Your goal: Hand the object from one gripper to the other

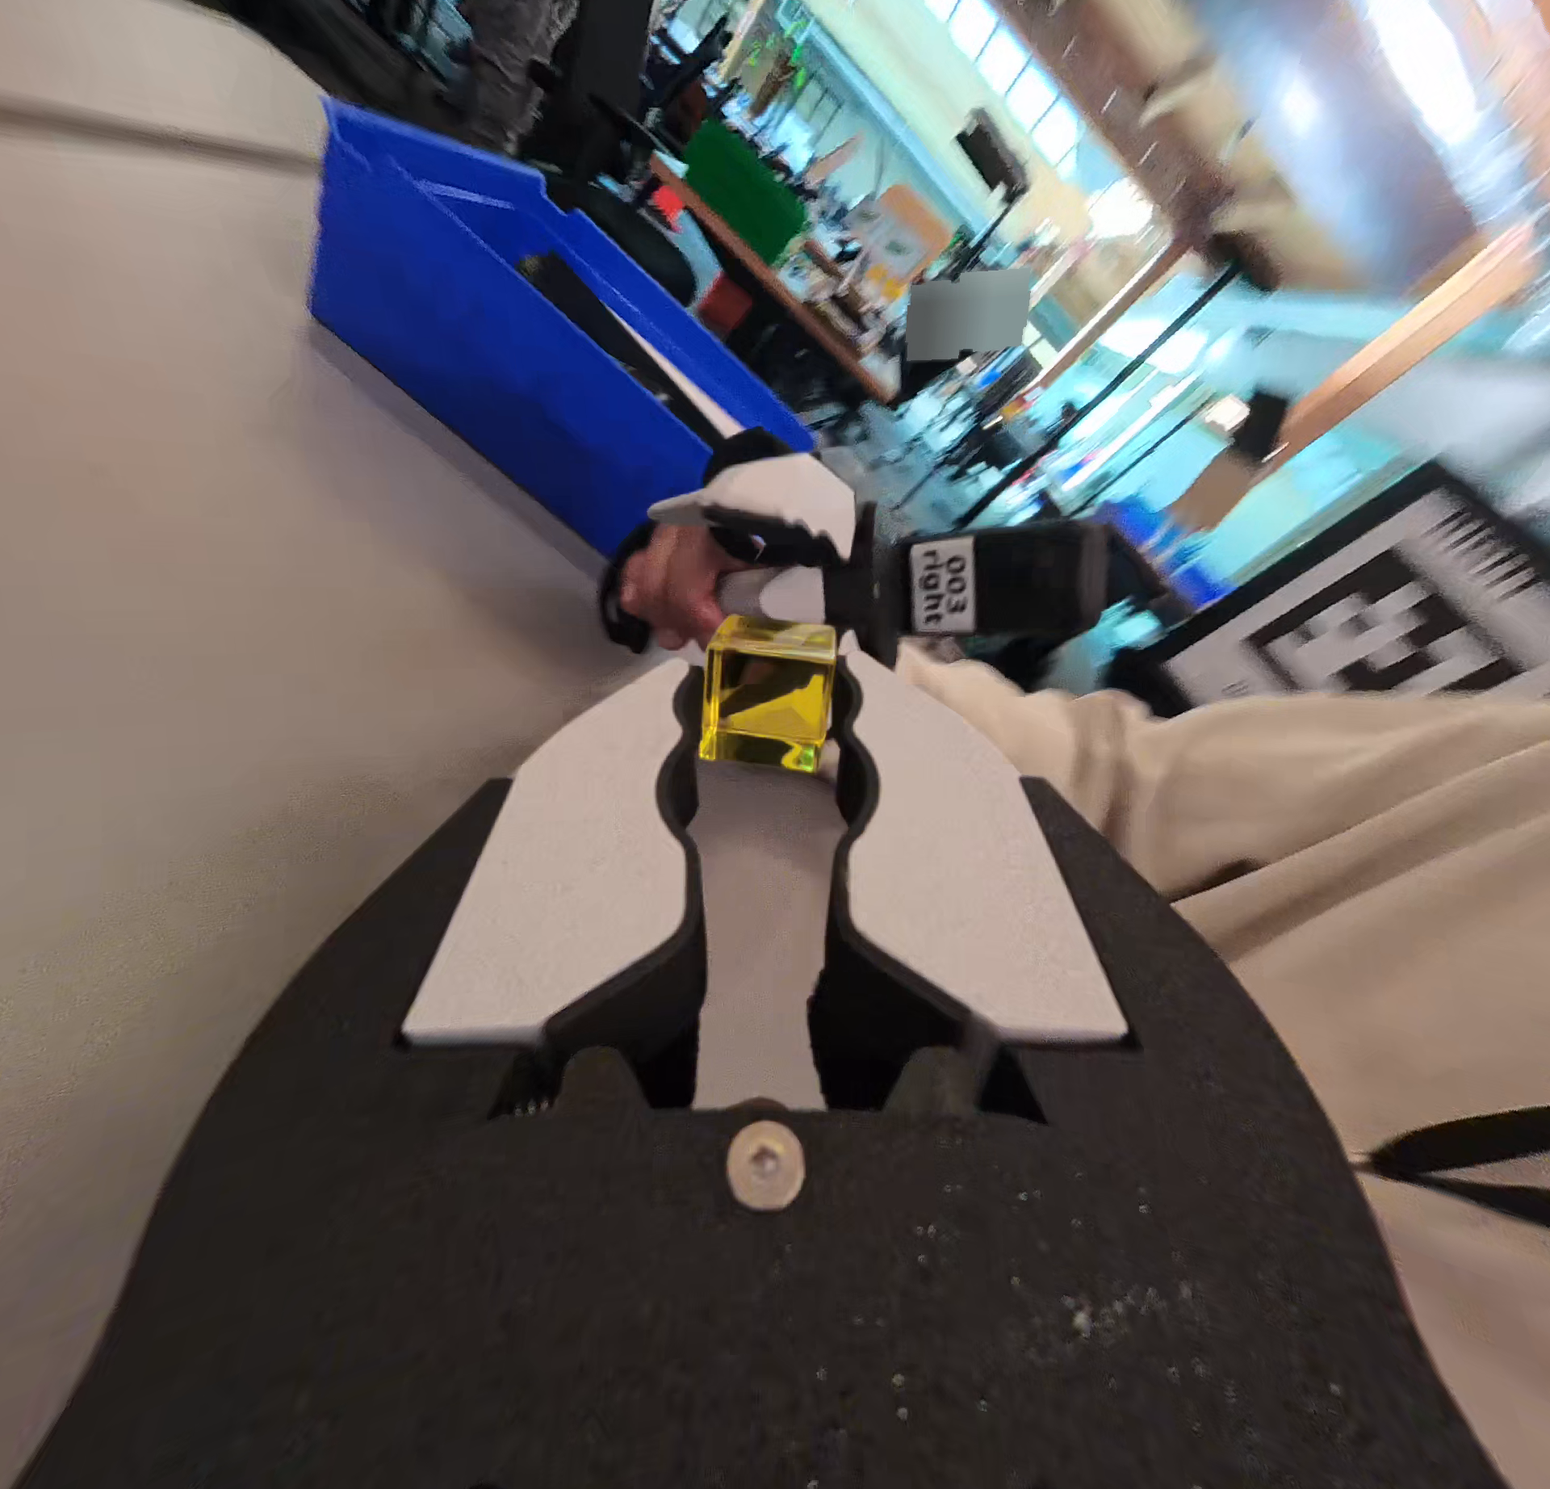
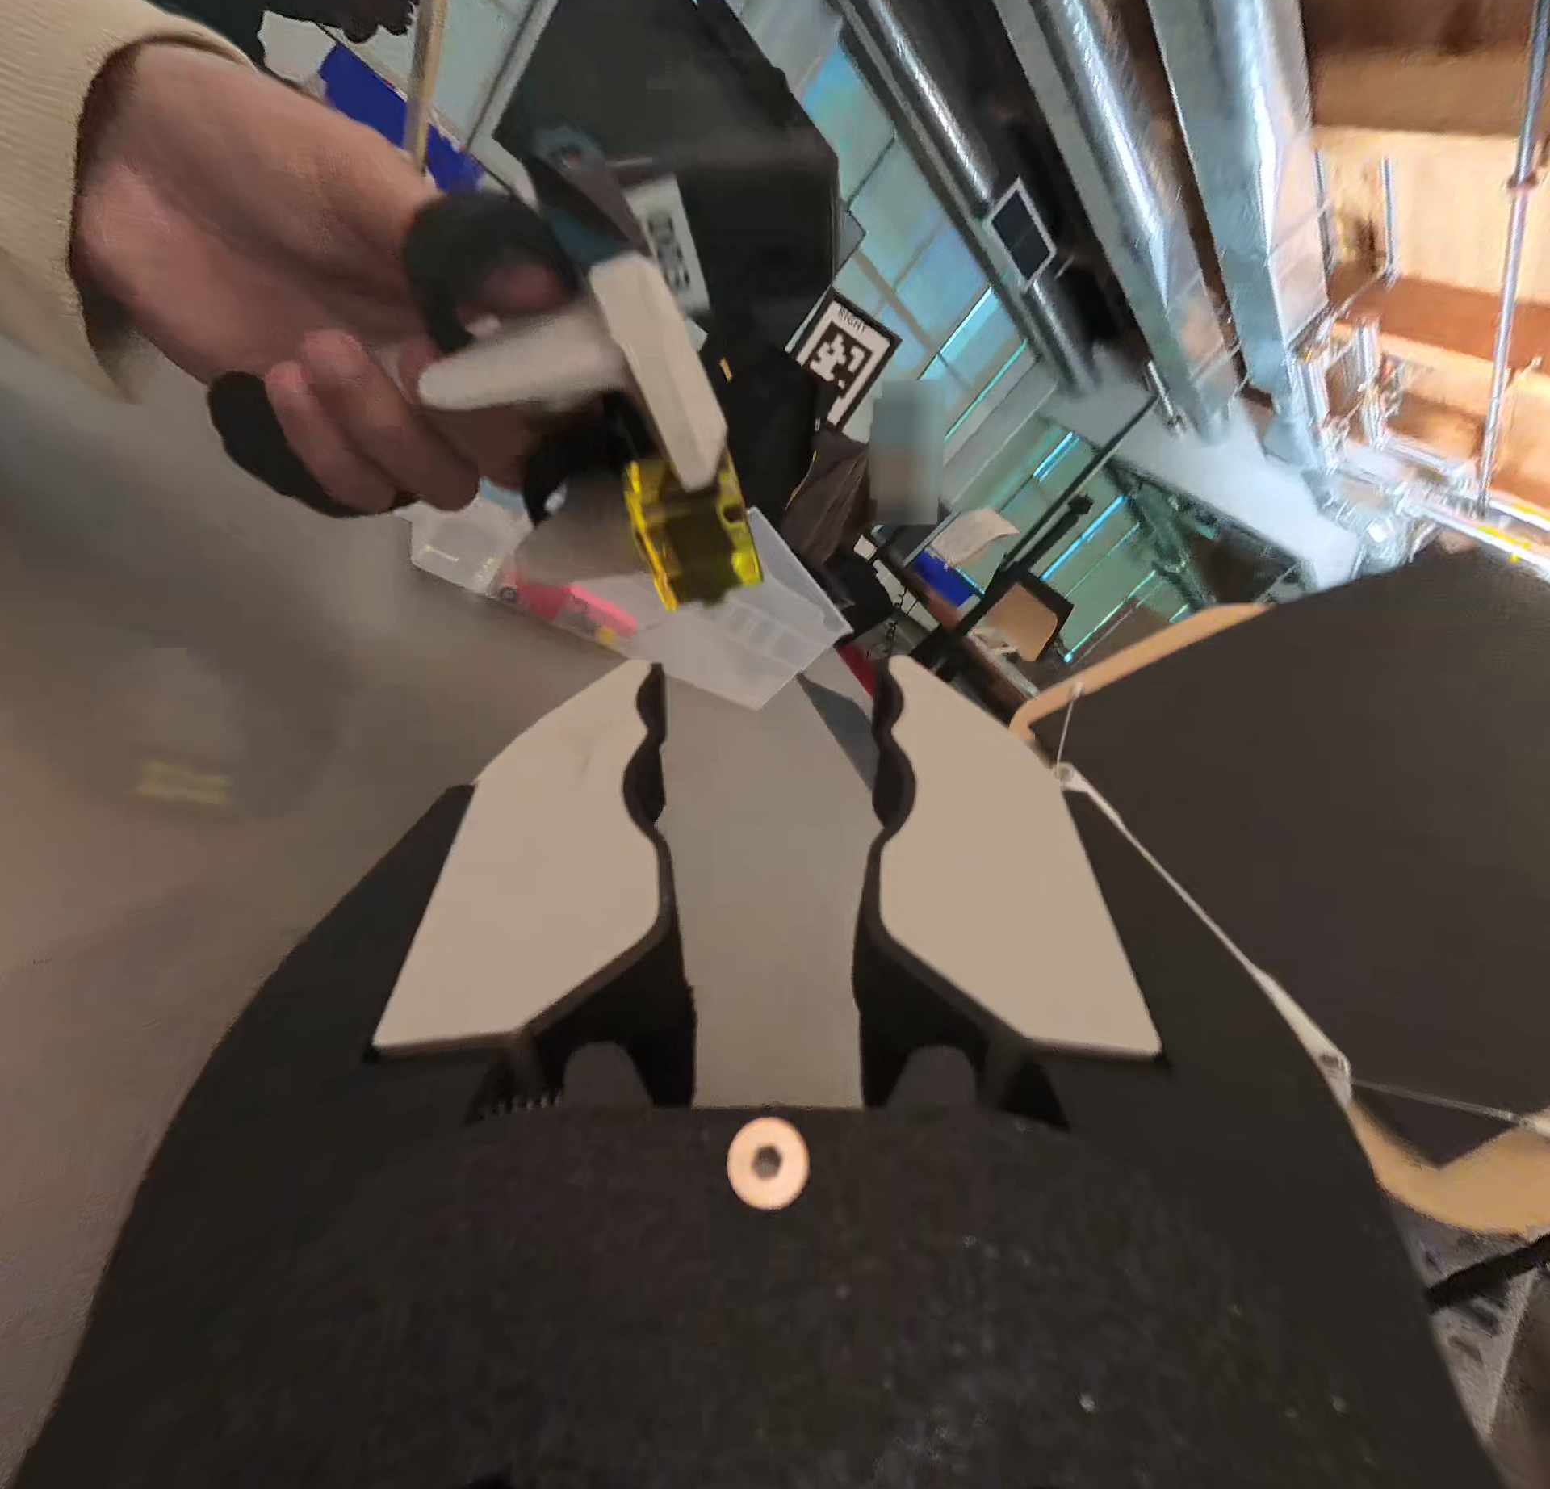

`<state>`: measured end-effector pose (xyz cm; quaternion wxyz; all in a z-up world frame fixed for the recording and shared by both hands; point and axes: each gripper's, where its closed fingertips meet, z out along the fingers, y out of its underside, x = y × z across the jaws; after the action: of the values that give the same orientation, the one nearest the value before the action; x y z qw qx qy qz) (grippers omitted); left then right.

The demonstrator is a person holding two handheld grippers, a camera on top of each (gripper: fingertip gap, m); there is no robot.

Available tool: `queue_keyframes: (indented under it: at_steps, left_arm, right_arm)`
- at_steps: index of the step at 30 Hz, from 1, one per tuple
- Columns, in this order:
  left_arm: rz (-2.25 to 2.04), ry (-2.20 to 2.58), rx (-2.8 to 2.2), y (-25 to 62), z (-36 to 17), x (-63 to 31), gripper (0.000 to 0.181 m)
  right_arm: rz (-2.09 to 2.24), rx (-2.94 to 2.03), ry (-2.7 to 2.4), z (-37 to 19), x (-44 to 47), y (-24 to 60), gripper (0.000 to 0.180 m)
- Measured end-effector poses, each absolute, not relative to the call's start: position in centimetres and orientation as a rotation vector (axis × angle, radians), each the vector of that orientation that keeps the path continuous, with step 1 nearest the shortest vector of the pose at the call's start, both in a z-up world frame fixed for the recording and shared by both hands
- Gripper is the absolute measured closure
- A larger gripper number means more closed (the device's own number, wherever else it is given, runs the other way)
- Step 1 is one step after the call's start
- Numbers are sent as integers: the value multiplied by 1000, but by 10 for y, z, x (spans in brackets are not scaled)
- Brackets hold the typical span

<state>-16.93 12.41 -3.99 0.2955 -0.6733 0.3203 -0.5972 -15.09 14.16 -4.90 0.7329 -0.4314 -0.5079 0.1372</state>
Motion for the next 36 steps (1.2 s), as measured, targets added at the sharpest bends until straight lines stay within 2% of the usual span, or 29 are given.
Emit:
queue_keyframes:
  at_steps: [2,8,10,13,19,23,26,31,36]
  left_arm:
    - [-1787,775,-1792,118,-37,-165,153]
    - [-1893,719,-1810,119,-41,-166,153]
    - [-1972,704,-1791,116,-40,-166,153]
    - [-2038,695,-1819,112,-47,-164,153]
    - [-2090,671,-1833,112,-53,-163,153]
    - [-1935,722,-1870,118,-58,-165,151]
    - [-1593,766,-1890,133,-65,-181,135]
    - [-1106,813,-1874,136,-87,-212,138]
    - [-1026,781,-1899,120,-102,-213,140]
  right_arm:
    - [332,-941,-1145,-46,-159,136,136]
    - [429,-918,-1200,-47,-172,118,134]
    - [433,-932,-1214,-50,-174,118,138]
    - [429,-936,-1213,-50,-175,117,153]
    - [415,-989,-1231,-56,-174,118,154]
    - [374,-1093,-1212,-58,-170,125,154]
    - [275,-1253,-1122,-57,-155,144,155]
    - [60,-1541,-949,-69,-120,175,155]
    - [-5,-1650,-916,-85,-109,184,154]
